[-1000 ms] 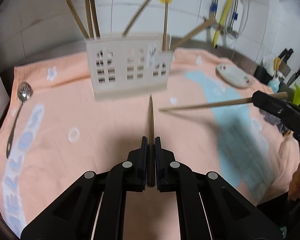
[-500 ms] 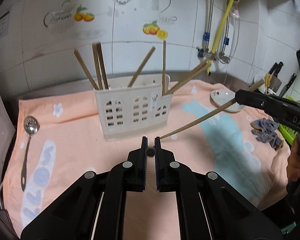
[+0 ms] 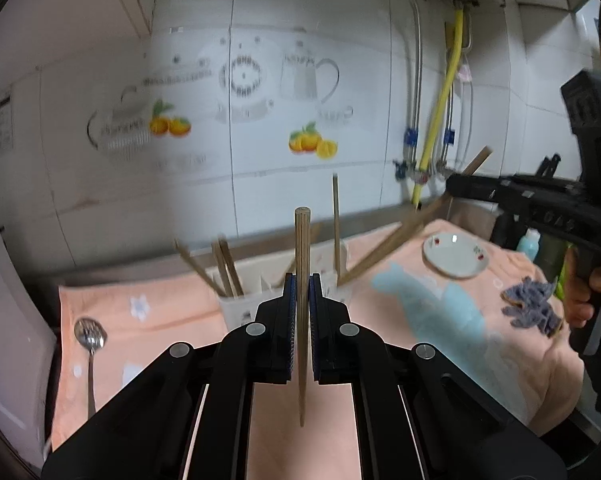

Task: Organize utensils
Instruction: 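Lift the held chopsticks upright with both tools and carry them over the holder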

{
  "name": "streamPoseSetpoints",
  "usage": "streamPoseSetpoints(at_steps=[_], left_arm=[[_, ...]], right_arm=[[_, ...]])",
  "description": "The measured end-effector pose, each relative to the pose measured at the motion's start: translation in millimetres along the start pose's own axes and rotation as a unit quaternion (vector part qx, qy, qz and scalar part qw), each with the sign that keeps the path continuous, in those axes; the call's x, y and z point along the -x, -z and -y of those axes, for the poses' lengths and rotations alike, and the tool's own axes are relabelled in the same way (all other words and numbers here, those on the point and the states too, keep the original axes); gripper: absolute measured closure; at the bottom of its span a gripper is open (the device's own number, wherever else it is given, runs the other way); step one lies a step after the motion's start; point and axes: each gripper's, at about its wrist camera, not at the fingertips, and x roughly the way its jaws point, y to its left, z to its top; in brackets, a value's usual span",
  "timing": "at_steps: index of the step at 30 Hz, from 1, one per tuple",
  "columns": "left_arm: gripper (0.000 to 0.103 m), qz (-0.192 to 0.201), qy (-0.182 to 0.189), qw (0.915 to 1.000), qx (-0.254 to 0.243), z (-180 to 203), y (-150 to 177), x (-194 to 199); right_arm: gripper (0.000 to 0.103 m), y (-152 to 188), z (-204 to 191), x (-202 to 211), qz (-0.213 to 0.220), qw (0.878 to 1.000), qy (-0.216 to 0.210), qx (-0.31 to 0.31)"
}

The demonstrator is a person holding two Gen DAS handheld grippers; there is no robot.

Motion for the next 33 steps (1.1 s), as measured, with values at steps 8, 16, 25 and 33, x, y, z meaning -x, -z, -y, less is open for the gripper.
streamPoseSetpoints(at_steps=[8,16,25,33], left_arm=[[0.098,0.060,-0.007,0.9980,-0.020,1.1,-57.1,13.8],[0.098,0.089,-0.035,0.9951,-0.024,-5.6,-93.0,-2.5],[0.098,0.086,-0.049,0.9951,-0.004,-22.2,-101.0,-38.3],[0.098,0.038,-0.052,0.9978,0.019,-42.6,-76.9,-77.5]], right_arm=[[0.096,-21.2,15.5,-9.8,0.004,1.000,0.012,-0.006],[0.096,-29.7,23.9,-48.8,-0.018,1.000,0.014,-0.016],[0.096,-9.4,25.9,-88.8,-0.057,0.998,0.002,-0.024],[0.096,3.7,25.2,-102.4,-0.070,0.997,-0.007,-0.029]])
